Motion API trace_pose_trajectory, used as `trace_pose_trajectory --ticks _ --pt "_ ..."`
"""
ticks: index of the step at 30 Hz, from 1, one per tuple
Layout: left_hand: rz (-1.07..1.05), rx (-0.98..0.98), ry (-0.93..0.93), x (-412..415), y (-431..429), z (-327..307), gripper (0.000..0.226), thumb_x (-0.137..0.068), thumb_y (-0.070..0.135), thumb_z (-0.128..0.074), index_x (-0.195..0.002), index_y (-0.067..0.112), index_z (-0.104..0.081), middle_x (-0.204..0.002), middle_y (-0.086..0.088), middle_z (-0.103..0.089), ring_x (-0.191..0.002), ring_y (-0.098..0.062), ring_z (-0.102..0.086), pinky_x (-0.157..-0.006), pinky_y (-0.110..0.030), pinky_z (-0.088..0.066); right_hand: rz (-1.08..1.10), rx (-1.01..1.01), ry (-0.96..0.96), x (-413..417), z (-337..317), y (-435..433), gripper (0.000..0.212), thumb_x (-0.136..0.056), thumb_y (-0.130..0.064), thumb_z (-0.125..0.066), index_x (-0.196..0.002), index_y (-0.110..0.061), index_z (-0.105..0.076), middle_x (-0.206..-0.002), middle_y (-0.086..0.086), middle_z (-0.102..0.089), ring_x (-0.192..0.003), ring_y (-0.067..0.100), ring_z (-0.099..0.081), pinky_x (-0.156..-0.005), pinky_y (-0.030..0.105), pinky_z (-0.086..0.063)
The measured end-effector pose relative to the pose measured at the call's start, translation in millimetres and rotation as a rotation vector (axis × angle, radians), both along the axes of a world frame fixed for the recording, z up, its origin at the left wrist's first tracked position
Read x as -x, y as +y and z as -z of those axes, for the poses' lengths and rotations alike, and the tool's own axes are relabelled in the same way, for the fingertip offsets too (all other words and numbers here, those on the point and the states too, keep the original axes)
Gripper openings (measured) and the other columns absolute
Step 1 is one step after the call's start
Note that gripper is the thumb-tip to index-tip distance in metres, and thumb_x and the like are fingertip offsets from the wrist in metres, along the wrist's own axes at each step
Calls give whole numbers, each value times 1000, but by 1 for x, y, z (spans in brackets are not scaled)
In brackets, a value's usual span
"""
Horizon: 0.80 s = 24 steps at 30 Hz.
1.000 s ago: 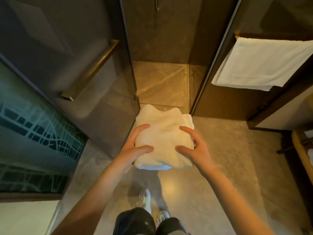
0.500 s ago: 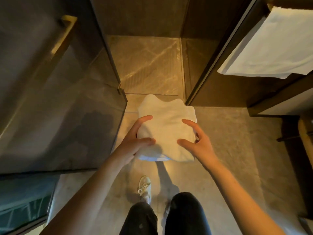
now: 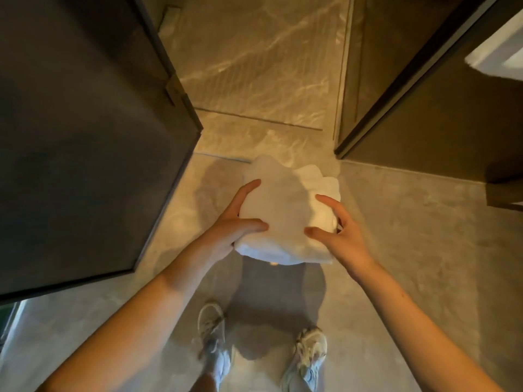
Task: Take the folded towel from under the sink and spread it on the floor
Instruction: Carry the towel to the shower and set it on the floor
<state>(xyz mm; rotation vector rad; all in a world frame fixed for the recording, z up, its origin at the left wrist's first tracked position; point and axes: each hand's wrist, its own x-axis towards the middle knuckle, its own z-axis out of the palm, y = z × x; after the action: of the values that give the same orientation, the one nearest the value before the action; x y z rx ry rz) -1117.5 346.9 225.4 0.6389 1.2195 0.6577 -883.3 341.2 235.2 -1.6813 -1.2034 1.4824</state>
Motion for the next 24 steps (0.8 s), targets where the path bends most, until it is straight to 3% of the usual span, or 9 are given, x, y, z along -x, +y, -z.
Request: trace_pose_trajectory --ticks 6,11,15,17,20,24 --pt "-3 -42 -119 -47 32 187 92 -71 -2 -75 -131 62 -45 -134 5 -50 -109 -19 -64 -74 -35 -58 -18 -75 -15 -53 173 30 66 -76 -1 -79 -131 -29 -56 -121 -25 -55 -97 -19 -56 -75 8 -51" --pt "-10 -74 -131 -66 50 353 94 -69 -2 -76 -130 63 -45 -137 4 -47 -116 -24 -58 -77 -39 -58 -97 -186 -85 -73 335 49 66 -78 3 -77 -134 -20 -52 -123 -24 -53 -101 -21 -54 -76 4 -47" --pt "41 -53 -44 -68 52 461 91 -71 -8 -74 -124 61 -48 -135 3 -46 -114 -22 -54 -78 -36 -56 -155 -133 -129 -75 457 43 69 -77 1 -79 -137 -14 -48 -126 -16 -49 -106 -5 -51 -79 4 -45" --pt "114 -86 21 -62 51 492 92 -68 -6 -77 -123 63 -48 -136 4 -44 -115 -21 -52 -80 -36 -57 -181 -96 -124 -76 493 33 72 -77 -2 -79 -138 -18 -45 -127 -17 -48 -101 -8 -51 -77 5 -47" --pt "186 -91 -6 -47 51 508 95 -64 1 -82 -122 67 -47 -131 7 -45 -113 -23 -54 -74 -32 -60 -169 -76 -76 -77 511 26 71 -77 -2 -79 -134 -26 -45 -119 -31 -54 -102 -18 -54 -71 9 -51" --pt "223 -127 41 -32 56 507 93 -65 1 -81 -121 66 -46 -127 7 -47 -111 -18 -54 -74 -28 -59 -159 -99 -40 -69 518 25 68 -77 1 -78 -132 -26 -47 -114 -38 -57 -104 -15 -57 -72 10 -53"
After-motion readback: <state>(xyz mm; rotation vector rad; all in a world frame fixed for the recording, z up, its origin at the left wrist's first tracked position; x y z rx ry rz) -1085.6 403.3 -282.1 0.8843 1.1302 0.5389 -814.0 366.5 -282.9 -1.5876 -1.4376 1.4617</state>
